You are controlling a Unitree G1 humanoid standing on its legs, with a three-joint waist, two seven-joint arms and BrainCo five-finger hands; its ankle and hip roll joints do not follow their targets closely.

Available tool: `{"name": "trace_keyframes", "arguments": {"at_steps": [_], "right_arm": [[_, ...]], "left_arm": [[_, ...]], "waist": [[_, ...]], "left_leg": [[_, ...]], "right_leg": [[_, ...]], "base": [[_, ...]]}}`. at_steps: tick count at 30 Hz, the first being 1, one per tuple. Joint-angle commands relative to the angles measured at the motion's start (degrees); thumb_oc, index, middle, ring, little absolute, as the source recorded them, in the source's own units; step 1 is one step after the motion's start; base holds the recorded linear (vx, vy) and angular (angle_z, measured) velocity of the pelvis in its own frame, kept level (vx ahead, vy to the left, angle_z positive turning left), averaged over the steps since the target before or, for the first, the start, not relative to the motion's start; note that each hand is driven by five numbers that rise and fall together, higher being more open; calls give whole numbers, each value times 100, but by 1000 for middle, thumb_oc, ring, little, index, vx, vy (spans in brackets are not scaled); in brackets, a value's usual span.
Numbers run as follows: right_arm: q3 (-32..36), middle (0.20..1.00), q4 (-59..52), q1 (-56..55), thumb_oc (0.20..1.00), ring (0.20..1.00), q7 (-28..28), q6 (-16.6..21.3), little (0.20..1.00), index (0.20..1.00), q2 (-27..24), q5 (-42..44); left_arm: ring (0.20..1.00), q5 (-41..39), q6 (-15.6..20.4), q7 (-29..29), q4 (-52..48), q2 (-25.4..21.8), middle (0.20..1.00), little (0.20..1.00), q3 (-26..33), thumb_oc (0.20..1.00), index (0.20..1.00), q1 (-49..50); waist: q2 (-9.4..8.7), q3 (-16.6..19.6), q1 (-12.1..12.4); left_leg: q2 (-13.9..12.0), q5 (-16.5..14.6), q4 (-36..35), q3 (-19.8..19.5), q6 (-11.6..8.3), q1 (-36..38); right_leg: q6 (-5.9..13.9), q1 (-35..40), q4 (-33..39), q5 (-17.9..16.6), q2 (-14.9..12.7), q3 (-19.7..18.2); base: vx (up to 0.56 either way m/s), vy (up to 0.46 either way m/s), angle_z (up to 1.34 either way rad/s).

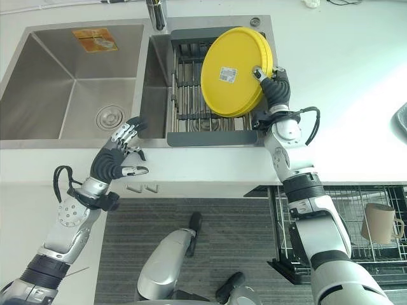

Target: Place the dishes in the dishwasher.

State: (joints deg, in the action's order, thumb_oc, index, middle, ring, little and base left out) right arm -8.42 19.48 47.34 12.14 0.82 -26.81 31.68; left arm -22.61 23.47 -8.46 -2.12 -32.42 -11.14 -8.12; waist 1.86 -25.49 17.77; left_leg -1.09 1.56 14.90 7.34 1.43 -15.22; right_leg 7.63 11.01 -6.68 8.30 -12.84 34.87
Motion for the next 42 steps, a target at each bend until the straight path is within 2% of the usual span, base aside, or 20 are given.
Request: {"name": "trace_keyframes", "arguments": {"at_steps": [1,7,13,21,26,34,36,38,42], "right_arm": [[75,200,-1029,-47,200,200,-1,891,200,200,101,516],[157,200,-1845,-533,200,200,-221,996,200,200,566,1844],[136,200,-2403,-1013,200,200,-421,1051,200,200,959,2508],[224,200,-3152,-2196,200,200,-920,1105,200,200,1291,3572],[386,200,-3523,-2929,200,200,-1379,1175,200,200,1305,4312],[607,200,-3657,-3641,200,200,-1749,1630,200,200,1290,4664],[815,200,-3689,-3937,200,200,-1717,1770,200,200,1254,4676],[874,200,-3685,-4015,200,200,-1671,1797,200,200,1252,4647],[1061,200,-3625,-4235,200,200,-1585,1857,200,200,1245,4644]], "left_arm": [[1000,-64,145,114,-299,179,1000,1000,-94,1000,1000,241],[1000,2,92,202,-340,292,1000,1000,-82,1000,1000,362],[1000,88,11,256,-394,373,1000,1000,-79,1000,1000,454],[1000,199,-21,280,-359,571,1000,1000,-10,1000,1000,651],[1000,241,2,204,-373,658,1000,1000,39,1000,1000,730],[1000,238,43,157,-436,690,1000,1000,-1,1000,1000,719],[1000,162,26,48,-461,707,1000,1000,24,1000,1000,710],[1000,159,-4,26,-469,717,1000,1000,11,1000,1000,697],[1000,143,-45,-24,-470,739,1000,1000,-14,1000,1000,711]], "waist": [[72,443,-86],[51,611,-242],[3,789,-395],[-36,1115,-783],[-61,1255,-1097],[-57,1399,-1542],[-55,1456,-1800],[-65,1488,-1880],[-68,1513,-2053]], "left_leg": [[-409,-249,-298,331,-400,432],[-422,-256,-413,415,-399,610],[-445,-217,-646,548,-400,849],[-558,145,-1377,853,-496,1260],[-679,301,-1618,1034,-590,1431],[-793,320,-1800,1275,-658,1770],[-931,385,-1785,1466,-662,1840],[-961,294,-1777,1450,-726,1914],[-1077,342,-1724,1625,-714,1926]], "right_leg": [[-331,-513,-749,168,-33,-211],[-292,-464,-644,123,-6,-298],[-243,-386,-496,39,35,-365],[-134,-258,-57,-124,274,-585],[-158,-302,99,-198,402,-813],[-150,-321,288,-321,488,-1135],[-220,-389,364,-429,542,-1289],[-187,-361,368,-369,540,-1386],[-244,-438,428,-477,564,-1463]], "base": [[-17,13,-9],[-26,4,-11],[-40,-23,-12],[-78,-68,-15],[-96,-105,-30],[-67,-83,-38],[-73,-148,-51],[-16,-79,-38],[-37,-80,-29]]}}
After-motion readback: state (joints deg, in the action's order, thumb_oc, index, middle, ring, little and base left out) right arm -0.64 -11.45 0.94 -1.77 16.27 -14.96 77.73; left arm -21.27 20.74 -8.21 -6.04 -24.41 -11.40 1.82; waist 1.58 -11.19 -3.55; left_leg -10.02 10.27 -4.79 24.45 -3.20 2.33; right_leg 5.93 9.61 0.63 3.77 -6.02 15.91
